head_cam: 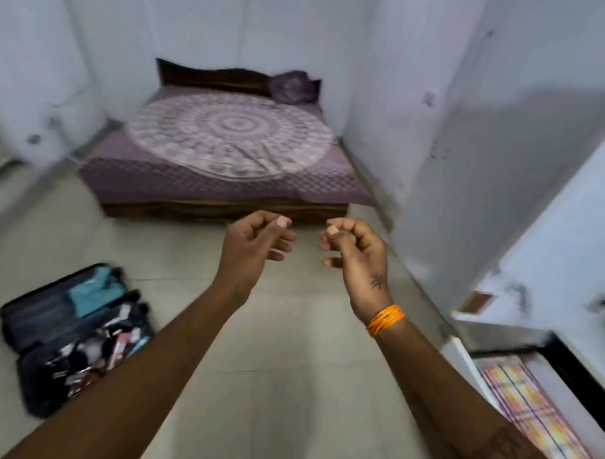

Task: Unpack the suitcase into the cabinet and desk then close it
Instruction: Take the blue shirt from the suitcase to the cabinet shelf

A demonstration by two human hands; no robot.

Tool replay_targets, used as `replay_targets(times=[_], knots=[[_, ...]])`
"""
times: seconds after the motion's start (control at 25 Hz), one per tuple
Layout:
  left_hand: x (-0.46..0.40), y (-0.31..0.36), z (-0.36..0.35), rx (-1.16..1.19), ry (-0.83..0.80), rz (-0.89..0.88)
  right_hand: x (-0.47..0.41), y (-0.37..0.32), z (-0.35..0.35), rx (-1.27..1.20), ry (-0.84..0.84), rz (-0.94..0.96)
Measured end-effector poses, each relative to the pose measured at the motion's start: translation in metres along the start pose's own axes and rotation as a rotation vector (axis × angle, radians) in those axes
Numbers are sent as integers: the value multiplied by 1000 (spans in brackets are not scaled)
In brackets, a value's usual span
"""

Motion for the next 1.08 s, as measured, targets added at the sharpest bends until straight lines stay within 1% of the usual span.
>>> replay_targets(times=[0.12, 0.2, 0.4, 0.52, 0.64, 0.76, 0.92, 1.08], knots=[[20, -2, 141, -66, 193, 33, -8, 17, -146, -16, -209, -36], [35, -4, 237, -88, 297, 45, -5, 31, -242, -51, -297, -69], [85, -15, 452, -94, 510, 108, 5, 68, -444, -114, -435, -164], [108, -26, 561, -107, 615, 161, 6, 93, -539, -122, -478, -237], [112, -45, 630, -118, 710, 203, -1, 122, -602, -128, -495, -289], [96, -82, 682, -94, 774, 256, -23, 158, -654, -95, -521, -321], [51, -145, 744, -76, 816, 318, -78, 214, -715, -72, -547, -349], [-17, -238, 811, -38, 897, 415, -155, 294, -785, -79, -527, -409]])
Point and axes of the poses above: each hand's wrist, its own x-axis away from the middle knuckle, its own z-axis out of the back of the hand, y = z × x, the point moved 9 cm from there along -x, towards the middle knuckle, and after that the axes turned 6 degrees about -y, right-handed, at the moved point
